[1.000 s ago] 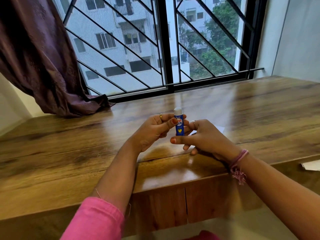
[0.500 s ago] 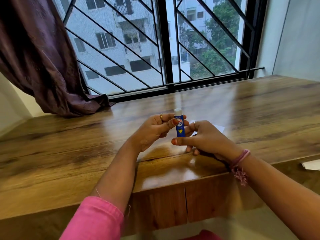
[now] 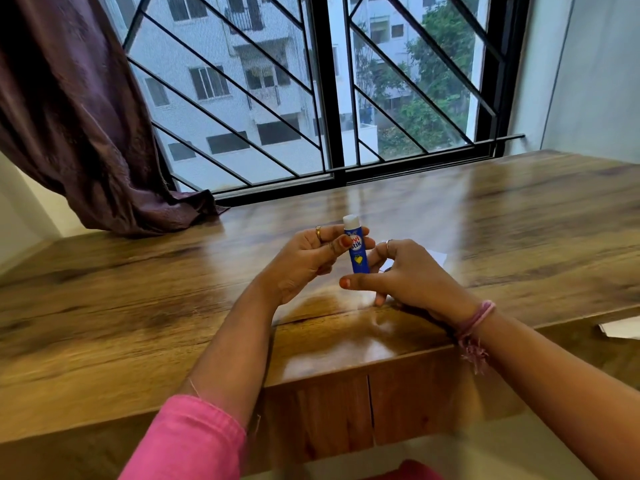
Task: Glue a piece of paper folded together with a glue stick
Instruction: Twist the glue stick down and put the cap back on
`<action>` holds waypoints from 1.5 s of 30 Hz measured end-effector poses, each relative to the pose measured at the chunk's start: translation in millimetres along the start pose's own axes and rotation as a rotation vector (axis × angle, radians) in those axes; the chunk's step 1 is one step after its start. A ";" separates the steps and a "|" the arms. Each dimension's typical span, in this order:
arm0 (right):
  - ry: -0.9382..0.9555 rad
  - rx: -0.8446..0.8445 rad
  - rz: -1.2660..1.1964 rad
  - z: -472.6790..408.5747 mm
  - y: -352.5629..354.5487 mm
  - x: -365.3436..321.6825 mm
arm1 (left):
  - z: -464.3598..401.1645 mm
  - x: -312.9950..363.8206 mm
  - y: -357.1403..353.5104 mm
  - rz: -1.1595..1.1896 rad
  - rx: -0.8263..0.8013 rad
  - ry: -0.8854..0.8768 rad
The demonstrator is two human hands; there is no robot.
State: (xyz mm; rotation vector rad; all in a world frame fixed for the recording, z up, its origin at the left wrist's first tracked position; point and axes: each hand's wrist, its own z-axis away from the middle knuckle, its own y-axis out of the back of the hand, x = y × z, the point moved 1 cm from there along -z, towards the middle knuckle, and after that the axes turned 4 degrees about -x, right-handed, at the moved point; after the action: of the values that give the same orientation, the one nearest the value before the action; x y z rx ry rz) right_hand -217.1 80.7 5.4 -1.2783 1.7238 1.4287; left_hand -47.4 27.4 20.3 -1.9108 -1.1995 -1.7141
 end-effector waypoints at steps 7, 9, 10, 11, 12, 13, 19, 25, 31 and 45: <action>0.032 -0.081 0.051 3.0 -1.7 -3.4 | 0.3 1.4 -0.9 0.009 0.025 0.004; -0.004 -0.148 -0.018 2.6 -0.7 -1.2 | 1.2 3.0 -0.9 -0.006 0.017 -0.008; -0.007 -0.148 -0.023 1.9 -0.3 -0.4 | 1.4 3.6 -1.1 -0.011 0.016 -0.011; -0.010 -0.128 -0.020 1.6 -0.1 0.2 | 1.3 4.0 -1.4 -0.014 0.015 -0.011; -0.012 -0.093 -0.014 1.2 0.0 0.1 | 1.1 4.3 -1.7 -0.016 0.015 -0.010; -0.007 -0.052 0.000 0.9 0.0 0.1 | 0.8 4.6 -2.2 -0.016 0.015 -0.011; -0.011 -0.081 0.003 2.6 -1.2 -4.2 | 0.5 4.6 -1.8 0.000 0.030 -0.013; -0.020 -0.112 -0.109 2.2 2.3 -3.4 | 1.8 7.3 -2.4 -0.022 0.027 -0.015; 0.004 -0.009 -0.009 0.2 0.9 -1.4 | 0.5 5.8 -3.1 -0.001 0.018 -0.024; -0.005 -0.001 -0.024 0.3 1.7 -2.1 | 2.1 6.5 -2.6 -0.006 -0.004 -0.032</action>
State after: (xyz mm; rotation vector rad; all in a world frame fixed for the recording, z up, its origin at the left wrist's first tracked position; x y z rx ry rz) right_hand -217.9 81.7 7.8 -1.2909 1.6990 1.4183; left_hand -48.3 32.9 25.1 -1.9455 -1.2150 -1.6963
